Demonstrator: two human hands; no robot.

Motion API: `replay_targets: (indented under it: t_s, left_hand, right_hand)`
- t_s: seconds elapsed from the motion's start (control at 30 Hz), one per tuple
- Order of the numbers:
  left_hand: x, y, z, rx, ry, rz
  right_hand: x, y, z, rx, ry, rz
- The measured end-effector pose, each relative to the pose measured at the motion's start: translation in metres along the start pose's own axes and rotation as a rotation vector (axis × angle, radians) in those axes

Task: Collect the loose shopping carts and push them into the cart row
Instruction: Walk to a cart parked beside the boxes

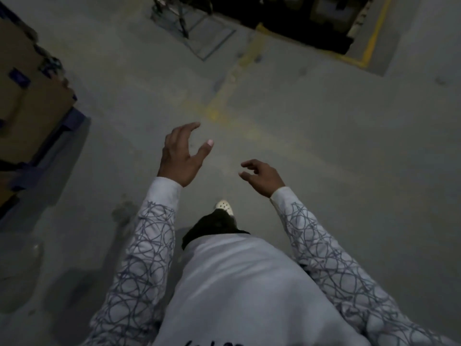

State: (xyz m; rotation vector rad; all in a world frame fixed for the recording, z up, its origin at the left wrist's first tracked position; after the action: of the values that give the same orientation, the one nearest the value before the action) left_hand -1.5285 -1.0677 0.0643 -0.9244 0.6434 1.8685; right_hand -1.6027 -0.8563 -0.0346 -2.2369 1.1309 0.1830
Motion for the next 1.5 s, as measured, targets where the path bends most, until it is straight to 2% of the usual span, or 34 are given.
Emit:
replay_targets:
  t_s: [0.23, 0.33, 0.57, 0.73, 0.9, 1.07, 1.3, 1.5]
  left_hand:
    - [0.032, 0.163, -0.016, -0.032, 0.074, -0.183]
    - [0.041, 0.218, -0.014, -0.008, 0.098, -0.227]
    - [0.063, 0.351, -0.031, -0.063, 0.129, -0.206]
    - [0.076, 0.465, -0.038, -0.127, 0.103, -0.213]
    - [0.051, 0.599, -0.017, -0.179, 0.001, -0.084]
    - [0.006, 0.701, 0.010, -0.169, -0.091, 0.081]
    - [-0.027, 0.850, -0.005, -0.154, -0.180, 0.213]
    - [-0.045, 1.015, -0.038, -0.124, -0.258, 0.263]
  right_hand:
    - [-0.106, 0.107, -0.186, -0.299, 0.029, 0.205]
    - [-0.139, 0.139, -0.247, -0.412, -0.003, 0.213]
    - [-0.190, 0.265, -0.317, -0.529, -0.020, 0.192]
    - [-0.217, 0.394, -0.337, -0.499, -0.008, 0.099]
    - [-0.252, 0.513, -0.386, -0.505, -0.103, -0.012]
    - [-0.272, 0.624, -0.420, -0.472, -0.063, -0.043]
    - [-0.255, 0.816, -0.392, -0.247, 0.009, -0.083]
    - [-0.250, 0.964, -0.391, 0.013, -0.091, -0.179]
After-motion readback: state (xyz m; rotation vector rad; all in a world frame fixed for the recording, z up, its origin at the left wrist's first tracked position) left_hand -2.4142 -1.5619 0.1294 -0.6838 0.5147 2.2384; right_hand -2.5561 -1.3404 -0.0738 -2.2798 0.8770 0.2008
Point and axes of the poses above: each hand's wrist, its own y-axis towards the middle knuckle, its own x-axis out of the palm, z = x × y, the point moved 8 cm from there along y, towards the middle knuckle, and after that the axes turned 12 degrees about y, right-handed, at the moved point
